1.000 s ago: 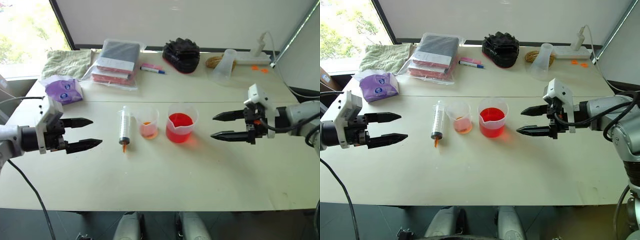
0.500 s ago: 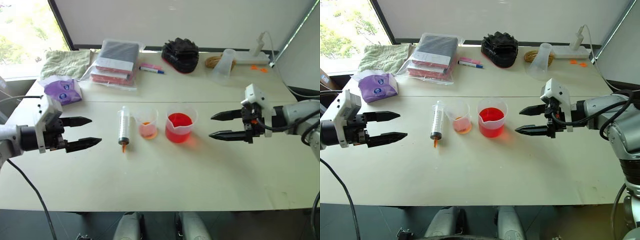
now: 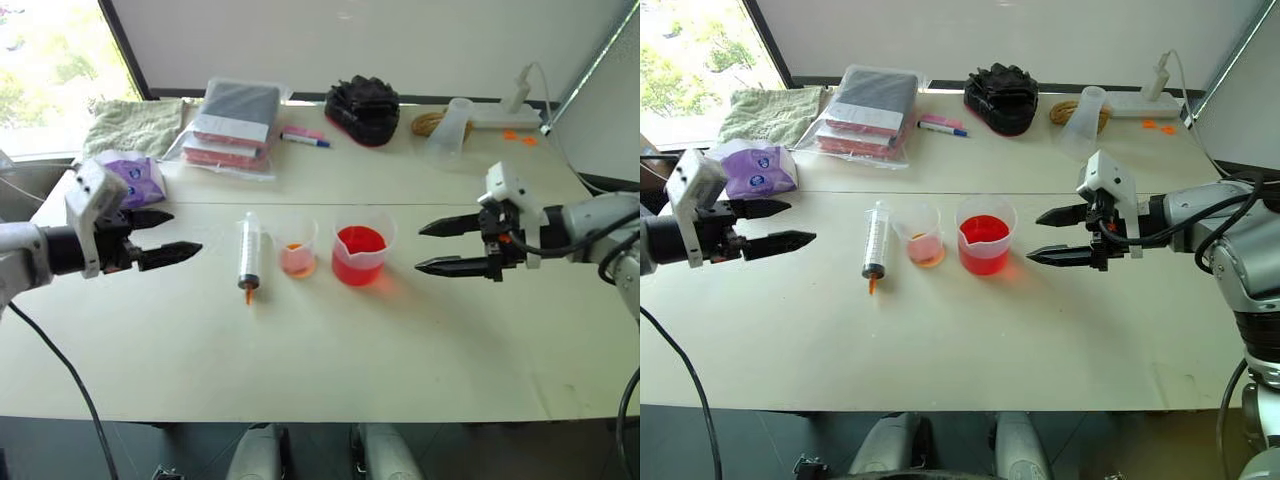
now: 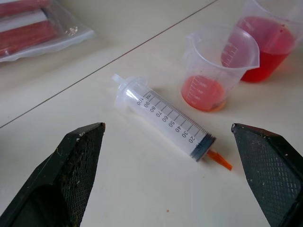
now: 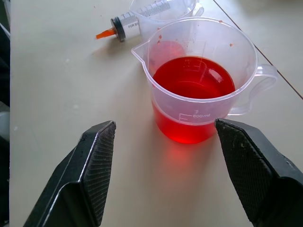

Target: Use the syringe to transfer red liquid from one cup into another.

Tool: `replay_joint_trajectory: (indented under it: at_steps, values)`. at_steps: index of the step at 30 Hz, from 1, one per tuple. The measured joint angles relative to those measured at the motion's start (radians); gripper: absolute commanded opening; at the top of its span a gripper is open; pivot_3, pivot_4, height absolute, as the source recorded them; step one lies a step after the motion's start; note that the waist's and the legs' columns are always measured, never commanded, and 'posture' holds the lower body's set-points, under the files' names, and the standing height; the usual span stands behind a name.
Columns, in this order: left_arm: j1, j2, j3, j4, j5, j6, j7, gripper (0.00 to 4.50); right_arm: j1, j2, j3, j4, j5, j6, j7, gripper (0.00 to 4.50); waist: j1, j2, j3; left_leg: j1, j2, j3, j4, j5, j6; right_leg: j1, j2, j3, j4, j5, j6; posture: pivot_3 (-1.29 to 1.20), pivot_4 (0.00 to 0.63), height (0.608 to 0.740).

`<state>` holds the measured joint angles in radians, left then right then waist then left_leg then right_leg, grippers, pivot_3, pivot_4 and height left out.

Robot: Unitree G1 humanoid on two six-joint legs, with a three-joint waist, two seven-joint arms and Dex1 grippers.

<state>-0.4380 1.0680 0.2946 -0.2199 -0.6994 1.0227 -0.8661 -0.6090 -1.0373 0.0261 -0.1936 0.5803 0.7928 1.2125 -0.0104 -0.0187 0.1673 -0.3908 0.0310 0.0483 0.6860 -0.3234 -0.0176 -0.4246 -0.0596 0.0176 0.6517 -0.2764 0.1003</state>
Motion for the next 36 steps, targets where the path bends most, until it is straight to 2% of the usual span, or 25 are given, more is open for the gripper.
replay_joint_trajectory:
  at_steps: [7,10,14,21,27,32,36]
  values:
    - [-0.411,-0.16,-0.063,0.188,0.0,0.489,0.264,4.47,-0.02,0.021,0.01,0.016,-0.019,-0.008,0.0,3.49,-0.003,0.0,0.0,0.0,-0.001,-0.001,0.003,0.0,0.0,0.0,0.001,0.0,0.003,0.0,0.0,0.0,0.15,0.74]
    - [-0.5,-0.219,-0.074,0.281,0.019,0.574,0.362,4.47,-0.022,0.031,0.012,0.024,-0.027,-0.011,0.002,3.49,-0.005,0.0,0.0,0.0,-0.001,-0.002,0.003,0.0,0.0,0.0,0.002,0.0,0.003,0.0,0.0,0.0,0.15,0.74]
    - [-0.587,-0.278,-0.099,0.426,-0.007,0.583,0.553,4.47,-0.028,0.035,0.023,0.03,-0.032,-0.015,0.012,3.49,-0.002,0.0,0.0,0.0,0.0,-0.002,0.005,0.0,0.0,-0.001,0.0,0.0,0.007,0.0,0.0,0.0,0.15,0.74]
    - [-0.637,-0.37,-0.124,0.513,-0.07,0.583,0.91,4.47,-0.031,0.035,0.026,0.033,-0.048,-0.025,0.021,3.49,0.0,0.0,0.0,0.0,-0.001,-0.002,0.008,0.003,-0.005,-0.001,-0.002,0.0,0.011,0.0,0.0,0.0,0.15,0.74]
    - [-0.733,-0.368,-0.253,0.595,-0.195,0.583,1.094,4.47,-0.037,0.035,0.026,0.033,-0.054,-0.026,0.022,3.49,0.002,-0.001,0.0,-0.001,-0.002,-0.003,0.01,0.003,-0.006,-0.001,-0.003,0.0,0.011,0.0,0.0,0.0,0.15,0.74]
    - [-0.892,-0.375,-0.365,0.801,-0.335,0.583,1.2,4.47,-0.034,0.035,0.024,0.026,-0.055,-0.023,0.013,3.49,0.0,-0.001,0.0,-0.001,-0.003,-0.003,0.01,0.003,-0.006,-0.001,-0.003,0.0,0.012,0.0,0.0,0.0,0.15,0.74]
    - [-1.024,-0.442,-0.393,1.061,-0.36,0.583,1.277,4.47,-0.026,0.035,0.019,0.02,-0.054,-0.021,0.002,3.49,0.0,-0.001,0.0,-0.001,-0.004,-0.003,0.01,0.003,-0.006,-0.001,-0.002,-0.001,0.012,0.0,0.0,0.0,0.15,0.74]
